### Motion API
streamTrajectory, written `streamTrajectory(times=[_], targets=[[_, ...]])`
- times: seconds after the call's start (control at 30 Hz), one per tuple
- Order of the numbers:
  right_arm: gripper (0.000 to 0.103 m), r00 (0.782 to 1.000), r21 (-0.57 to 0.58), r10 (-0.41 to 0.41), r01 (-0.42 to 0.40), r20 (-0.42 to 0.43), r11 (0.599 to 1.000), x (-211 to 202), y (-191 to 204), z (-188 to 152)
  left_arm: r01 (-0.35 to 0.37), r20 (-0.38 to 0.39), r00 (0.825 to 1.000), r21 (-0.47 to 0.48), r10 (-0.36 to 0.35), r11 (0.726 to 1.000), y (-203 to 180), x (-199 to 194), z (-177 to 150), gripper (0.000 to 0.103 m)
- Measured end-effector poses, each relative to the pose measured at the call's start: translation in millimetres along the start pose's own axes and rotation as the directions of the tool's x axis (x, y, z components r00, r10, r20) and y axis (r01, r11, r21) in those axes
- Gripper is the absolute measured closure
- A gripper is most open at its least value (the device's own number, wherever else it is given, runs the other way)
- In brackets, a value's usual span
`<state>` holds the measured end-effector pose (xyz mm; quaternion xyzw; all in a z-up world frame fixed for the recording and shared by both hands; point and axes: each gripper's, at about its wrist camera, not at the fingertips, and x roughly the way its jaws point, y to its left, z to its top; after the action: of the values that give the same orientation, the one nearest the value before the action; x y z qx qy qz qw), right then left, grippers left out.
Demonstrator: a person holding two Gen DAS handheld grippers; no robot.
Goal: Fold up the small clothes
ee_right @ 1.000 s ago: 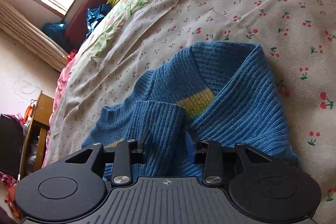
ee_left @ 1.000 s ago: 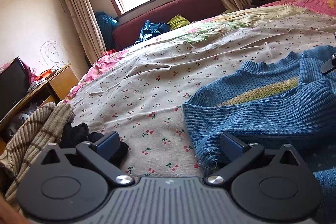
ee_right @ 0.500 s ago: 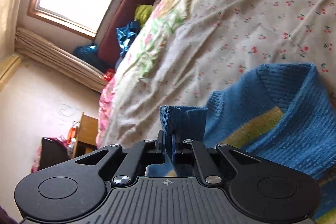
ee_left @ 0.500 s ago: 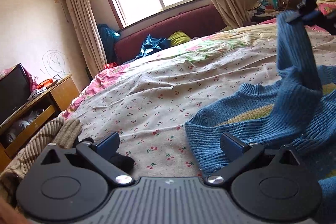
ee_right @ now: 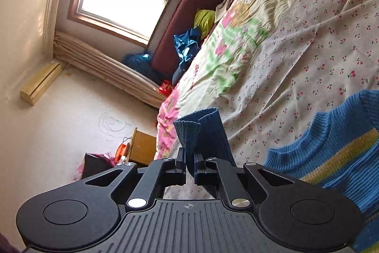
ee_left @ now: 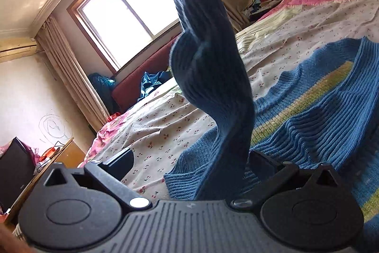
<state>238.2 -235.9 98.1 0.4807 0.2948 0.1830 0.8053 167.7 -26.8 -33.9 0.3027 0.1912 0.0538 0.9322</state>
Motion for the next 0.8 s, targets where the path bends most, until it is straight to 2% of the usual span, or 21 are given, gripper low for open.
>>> streamTrajectory(times=[0.13,0.27,0.43,0.5,0.6,0.67,0.7,0.77,0.8], targets=[[0.096,0.999,-0.004,0.011,-0.011,0.033,1.000,-8.8,5.4,9.7,0.003,0.016,1.000,0.005,-0.003,1.000,0.5,-5.1,-6.1,0.000],[0.096,0.999,-0.007,0.025,-0.025,0.040,1.000,-16.0,9.3,10.6,-0.099,0.030,0.995,-0.013,0.099,0.995,9.6,2.3,-1.9,0.000],[0.096,0.996,-0.030,-0.050,0.052,0.070,0.998,-31.6,-4.9,9.4,-0.221,0.001,0.975,-0.119,0.223,0.968,52.1,3.6,-6.4,0.000],[0.096,0.992,-0.058,-0.089,0.095,0.091,0.994,-42.4,-15.8,6.0,-0.206,-0.006,0.978,-0.118,0.207,0.971,58.9,-1.6,-14.9,0.000],[0.096,0.974,-0.098,-0.210,0.218,0.084,0.971,-52.2,-46.0,-11.1,-0.109,-0.033,0.994,-0.058,0.107,0.992,47.6,-10.7,-32.9,0.000],[0.095,0.961,-0.053,-0.274,0.272,-0.031,0.961,-46.8,-82.6,-23.9,-0.074,-0.031,0.997,0.006,0.075,0.997,32.8,-17.1,-38.8,0.000],[0.092,0.953,-0.021,-0.290,0.290,-0.087,0.957,-42.7,-99.5,-30.9,-0.074,-0.022,0.997,0.037,0.074,0.997,26.1,-19.0,-39.4,0.000],[0.092,0.934,0.012,-0.334,0.338,-0.124,0.941,-35.9,-120.5,-40.7,-0.080,-0.004,0.997,0.055,0.080,0.995,20.6,-19.4,-36.4,0.000],[0.092,0.933,0.029,-0.334,0.340,-0.133,0.940,-32.4,-126.0,-43.1,-0.072,-0.004,0.997,0.045,0.072,0.996,19.4,-19.2,-32.2,0.000]])
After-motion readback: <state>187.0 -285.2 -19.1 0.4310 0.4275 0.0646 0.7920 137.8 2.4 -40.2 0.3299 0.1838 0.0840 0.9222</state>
